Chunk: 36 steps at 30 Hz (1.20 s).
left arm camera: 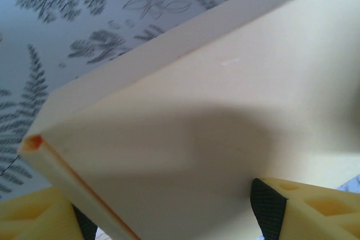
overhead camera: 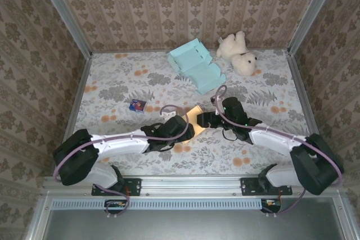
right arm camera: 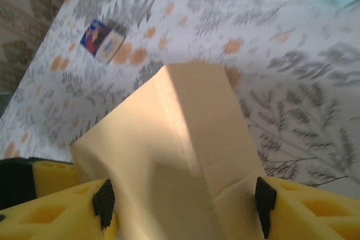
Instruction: Fold the paper box
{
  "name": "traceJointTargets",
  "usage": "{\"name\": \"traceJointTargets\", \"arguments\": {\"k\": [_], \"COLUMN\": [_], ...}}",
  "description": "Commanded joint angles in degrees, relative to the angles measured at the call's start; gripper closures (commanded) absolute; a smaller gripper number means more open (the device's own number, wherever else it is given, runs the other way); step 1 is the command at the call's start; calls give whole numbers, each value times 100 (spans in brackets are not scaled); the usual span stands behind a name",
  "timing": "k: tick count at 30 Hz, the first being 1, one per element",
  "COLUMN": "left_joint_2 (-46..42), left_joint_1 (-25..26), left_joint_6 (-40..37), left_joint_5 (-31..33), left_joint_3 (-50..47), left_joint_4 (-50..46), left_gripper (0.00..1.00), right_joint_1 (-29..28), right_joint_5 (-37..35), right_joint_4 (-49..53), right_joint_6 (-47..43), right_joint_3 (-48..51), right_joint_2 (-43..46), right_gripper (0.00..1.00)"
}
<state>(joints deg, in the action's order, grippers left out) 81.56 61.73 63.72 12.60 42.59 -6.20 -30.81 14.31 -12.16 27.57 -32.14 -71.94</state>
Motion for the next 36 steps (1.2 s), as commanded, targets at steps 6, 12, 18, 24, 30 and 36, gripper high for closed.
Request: {"name": "traceJointTargets", "arguments": {"k": [6,12,18,24,30,36], "left_joint_2": [699,1590,2537,3258,3311,2652], "left_joint_1": [0,-30,-82,-206,-405,-750], "left_joint_6": [-749,-1097,-1324,-1407,-1378,-1698], "left_joint_5": [-153,-408,-693,-825,-781,-471], "left_joint_3": [1506,2557,3627,4344,4292,3960], "left_joint_4": [98,-33,-258,-470,-501,-666], "left_gripper": [21,21,21,21,22,21], "right_joint_1": [-28,228,802,1347,1503,1517], "right_joint_5": [-1691,-2631,-2875,-2779,-2738,-2786], "right_joint_4": [1208,1409,1106,442,317,522], "right_joint_6": [295,351,423,468,514,523], "right_joint_3": [108,367,674,850,728,422], "right_joint_2": [1109,1731,1821,1353,942,992], "right_gripper": [30,30,30,30,30,30]}}
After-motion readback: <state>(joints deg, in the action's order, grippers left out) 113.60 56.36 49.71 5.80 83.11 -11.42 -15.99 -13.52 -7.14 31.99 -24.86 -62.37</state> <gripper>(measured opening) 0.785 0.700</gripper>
